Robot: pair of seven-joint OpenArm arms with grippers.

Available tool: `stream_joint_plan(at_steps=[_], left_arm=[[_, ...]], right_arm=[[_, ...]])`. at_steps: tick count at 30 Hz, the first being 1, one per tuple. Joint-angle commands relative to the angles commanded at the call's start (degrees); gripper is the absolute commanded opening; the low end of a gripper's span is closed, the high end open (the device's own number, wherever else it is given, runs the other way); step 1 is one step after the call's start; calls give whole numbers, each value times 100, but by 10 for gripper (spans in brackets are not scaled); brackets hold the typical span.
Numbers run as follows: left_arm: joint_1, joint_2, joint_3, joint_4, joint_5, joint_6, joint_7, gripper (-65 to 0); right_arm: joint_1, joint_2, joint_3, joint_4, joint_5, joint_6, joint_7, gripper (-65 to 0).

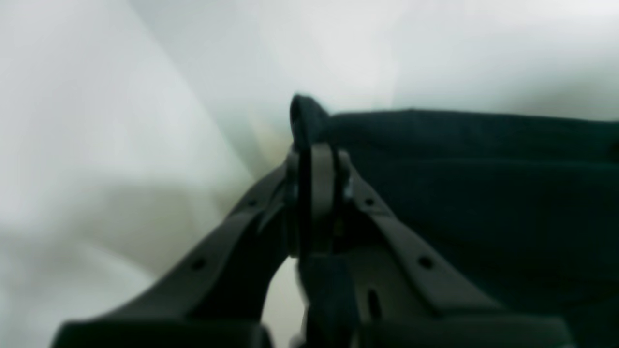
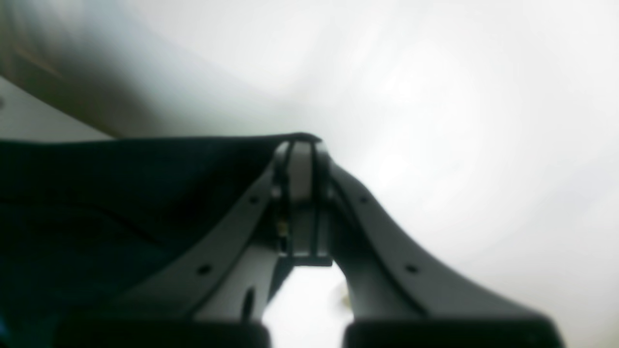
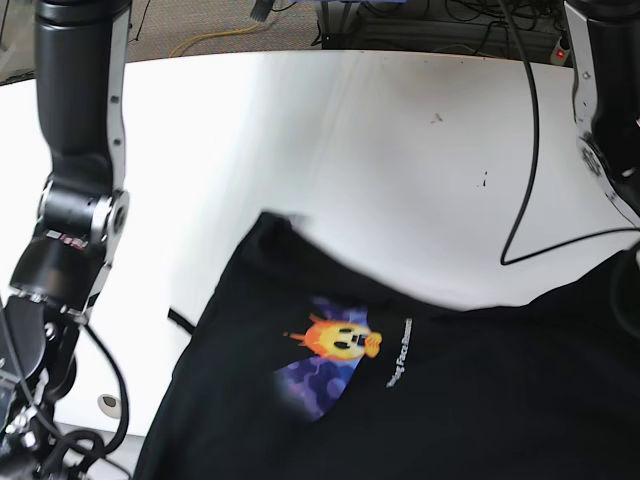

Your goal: Fold the T-shirt properly

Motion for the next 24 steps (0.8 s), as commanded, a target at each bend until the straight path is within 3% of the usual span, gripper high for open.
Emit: stream_joint_plan(at_steps=[6, 8, 11, 17, 20, 24], left_arm=[[-651, -18, -9, -229, -18, 0, -26, -650], [-589, -18, -9, -211, -18, -9, -26, -650], [-308, -18, -18, -211, -35, -9, -26, -650], [290, -18, -44, 79, -35, -123, -26, -650], [721, 9, -44, 220, -35, -352, -26, -650], [1389, 18, -62, 387, -26, -431, -35, -650]], right_arm=[[434, 62, -281, 18, 0, 9, -510, -650], [434, 62, -246, 44, 0, 132, -756, -650], [434, 97, -237, 141, 0, 448, -1116, -650], [404, 97, 185, 835, 0, 532, -1407, -650], [-255, 88, 325, 1073, 0, 532, -1433, -650], [-1257, 18, 580, 1556, 0, 532, -1433, -650]])
